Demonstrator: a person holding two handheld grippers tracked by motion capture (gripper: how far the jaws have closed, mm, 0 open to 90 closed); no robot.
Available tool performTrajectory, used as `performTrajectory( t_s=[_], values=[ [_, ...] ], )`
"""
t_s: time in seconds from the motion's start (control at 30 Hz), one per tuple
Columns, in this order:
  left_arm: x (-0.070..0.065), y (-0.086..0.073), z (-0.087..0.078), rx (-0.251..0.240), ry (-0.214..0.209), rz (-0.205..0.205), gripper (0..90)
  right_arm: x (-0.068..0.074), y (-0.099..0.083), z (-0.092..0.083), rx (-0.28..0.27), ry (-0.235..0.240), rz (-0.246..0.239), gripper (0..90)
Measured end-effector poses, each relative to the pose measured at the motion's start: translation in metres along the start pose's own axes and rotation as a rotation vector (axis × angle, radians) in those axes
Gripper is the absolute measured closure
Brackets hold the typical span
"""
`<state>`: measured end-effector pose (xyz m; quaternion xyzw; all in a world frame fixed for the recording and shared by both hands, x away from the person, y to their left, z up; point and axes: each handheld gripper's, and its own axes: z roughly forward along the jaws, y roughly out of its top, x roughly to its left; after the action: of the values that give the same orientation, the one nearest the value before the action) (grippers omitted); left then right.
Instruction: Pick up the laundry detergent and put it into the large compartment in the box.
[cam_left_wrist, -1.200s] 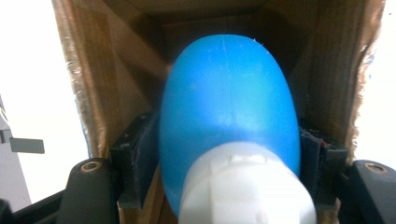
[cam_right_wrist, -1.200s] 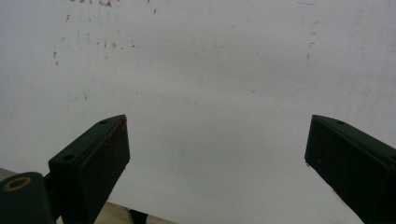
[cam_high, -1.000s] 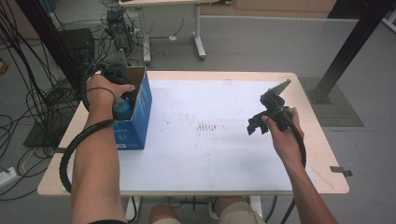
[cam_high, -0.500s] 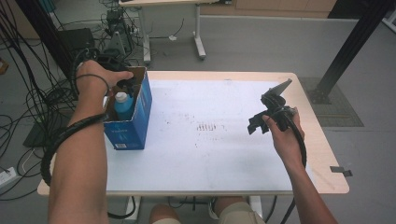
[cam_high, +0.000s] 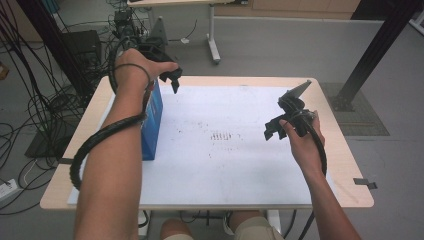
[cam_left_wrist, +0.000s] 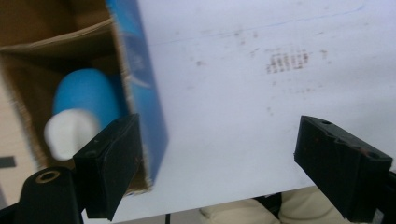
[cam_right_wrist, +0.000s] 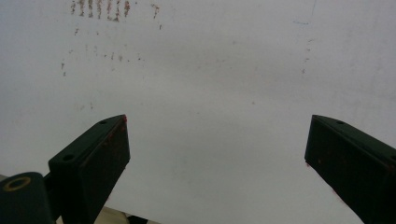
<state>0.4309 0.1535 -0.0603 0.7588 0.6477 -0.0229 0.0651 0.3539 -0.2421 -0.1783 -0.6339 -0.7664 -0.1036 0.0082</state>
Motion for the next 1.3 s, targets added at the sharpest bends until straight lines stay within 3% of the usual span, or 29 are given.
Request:
performTrajectory(
  t_s=[0.27, 0.57, 0.93, 1.3],
  values=[
    [-0.034, 0.013, 0.010, 0.009, -0.033, 0.032, 13.2, -0.003, 0.000, -0.003, -0.005, -0.006, 0.005, 6.5],
    [-0.057, 0.019, 0.016, 0.007, -0.032, 0.059, 11.4, -0.012, 0.000, -0.002, 0.001, 0.003, 0.020, 6.5],
    [-0.066, 0.026, 0.026, 0.020, -0.004, 0.070, 10.8, -0.016, 0.001, 0.001, 0.007, 0.008, 0.024, 6.5],
    [-0.067, 0.029, 0.027, 0.025, -0.005, 0.079, 11.1, -0.020, 0.001, 0.001, 0.010, 0.012, 0.033, 6.5]
  ],
)
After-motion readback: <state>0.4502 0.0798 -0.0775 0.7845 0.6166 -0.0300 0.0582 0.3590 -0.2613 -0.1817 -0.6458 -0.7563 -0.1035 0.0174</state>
